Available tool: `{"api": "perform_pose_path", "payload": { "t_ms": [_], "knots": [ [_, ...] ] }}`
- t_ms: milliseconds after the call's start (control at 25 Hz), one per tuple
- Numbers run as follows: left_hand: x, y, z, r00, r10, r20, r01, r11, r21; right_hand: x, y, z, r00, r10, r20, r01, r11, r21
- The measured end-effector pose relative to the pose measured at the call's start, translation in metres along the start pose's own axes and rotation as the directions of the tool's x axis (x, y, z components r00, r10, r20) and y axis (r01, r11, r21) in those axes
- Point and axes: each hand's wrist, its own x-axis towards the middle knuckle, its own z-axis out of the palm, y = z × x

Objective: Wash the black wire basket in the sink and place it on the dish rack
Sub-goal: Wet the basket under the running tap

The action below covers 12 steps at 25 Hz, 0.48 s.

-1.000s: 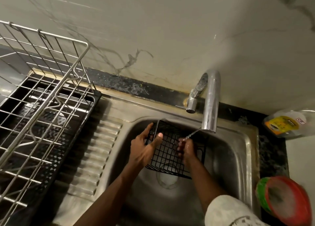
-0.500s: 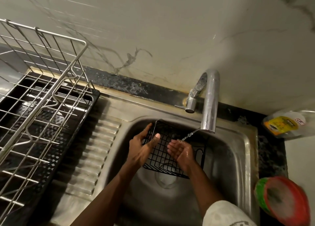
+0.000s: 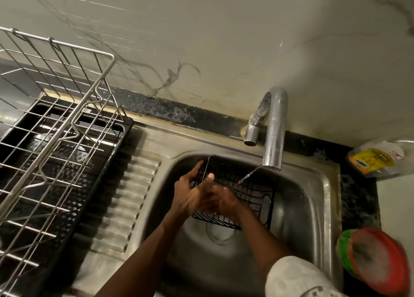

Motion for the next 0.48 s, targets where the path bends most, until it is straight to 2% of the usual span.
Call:
{"api": "perform_pose_path", "payload": {
  "t_ms": [80,120,160,200,280,320,480],
  "knots": [
    [0.001,0.0,-0.004,1.0,-0.004,-0.012,0.004,1.0,-0.021,0.001,-0.004,0.027,0.992,0.015,0.126,-0.007,0.998,-0.061],
    [0.001,0.0,-0.009,1.0,-0.004,-0.016,0.003,1.0,-0.026,0.002,-0.005,0.024,0.994,0.007,0.113,-0.004,1.0,-0.021],
    [0.0,-0.001,-0.013,1.0,0.0,-0.023,-0.001,1.0,-0.027,0.005,-0.004,0.014,0.998,-0.025,0.049,0.022,0.998,0.056],
    [-0.002,-0.001,-0.017,0.999,0.007,-0.032,-0.008,1.0,-0.028,0.006,0.0,-0.002,0.996,-0.045,-0.077,0.056,0.987,0.148],
    [-0.004,-0.001,-0.017,0.999,0.021,-0.039,-0.023,0.999,-0.039,0.009,0.008,-0.038,0.933,-0.021,-0.359,0.172,0.902,0.396],
    [-0.005,0.001,-0.015,0.999,0.025,-0.035,-0.027,0.999,-0.042,0.01,0.01,-0.046,0.906,0.0,-0.424,0.225,0.848,0.48],
    [-0.005,0.002,-0.01,0.998,0.043,-0.038,-0.044,0.999,-0.027,0.001,0.011,-0.024,0.915,0.017,-0.402,0.228,0.801,0.553]
  ]
}}
